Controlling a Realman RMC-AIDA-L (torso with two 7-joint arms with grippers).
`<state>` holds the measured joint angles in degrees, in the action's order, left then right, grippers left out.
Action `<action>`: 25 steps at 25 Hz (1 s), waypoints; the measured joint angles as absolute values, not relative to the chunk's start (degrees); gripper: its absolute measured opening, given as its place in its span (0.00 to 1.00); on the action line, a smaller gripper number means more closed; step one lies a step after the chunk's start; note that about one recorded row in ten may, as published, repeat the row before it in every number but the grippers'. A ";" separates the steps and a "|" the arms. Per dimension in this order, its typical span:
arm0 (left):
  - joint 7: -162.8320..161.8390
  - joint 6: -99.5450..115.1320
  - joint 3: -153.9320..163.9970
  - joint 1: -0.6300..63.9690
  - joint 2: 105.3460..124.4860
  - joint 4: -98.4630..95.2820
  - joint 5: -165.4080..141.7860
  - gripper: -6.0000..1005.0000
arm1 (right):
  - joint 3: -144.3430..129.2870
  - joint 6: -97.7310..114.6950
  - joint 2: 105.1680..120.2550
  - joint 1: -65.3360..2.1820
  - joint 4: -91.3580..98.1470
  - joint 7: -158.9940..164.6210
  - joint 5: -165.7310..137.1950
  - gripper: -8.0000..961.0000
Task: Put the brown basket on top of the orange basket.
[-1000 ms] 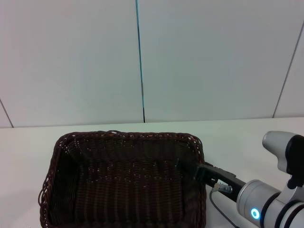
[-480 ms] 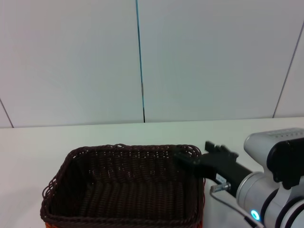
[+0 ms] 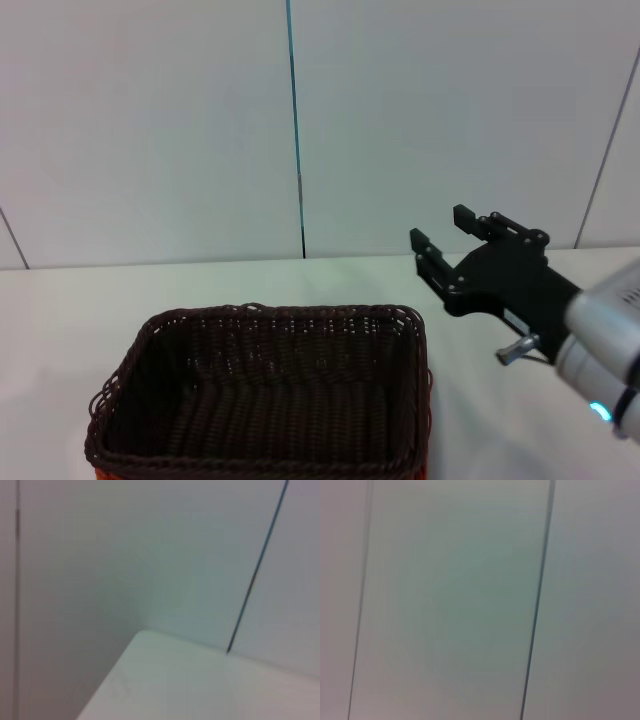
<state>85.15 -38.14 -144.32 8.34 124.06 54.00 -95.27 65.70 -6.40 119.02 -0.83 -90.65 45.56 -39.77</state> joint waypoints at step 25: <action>112.88 -48.31 -144.53 13.39 124.20 43.31 -76.90 0.85 | 105.27 -42.17 119.40 2.50 -62.85 45.79 -50.96 0.07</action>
<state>112.88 -48.31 -144.53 13.39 124.20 43.31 -76.90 105.27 -42.17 119.40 2.50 -62.85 45.79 -50.96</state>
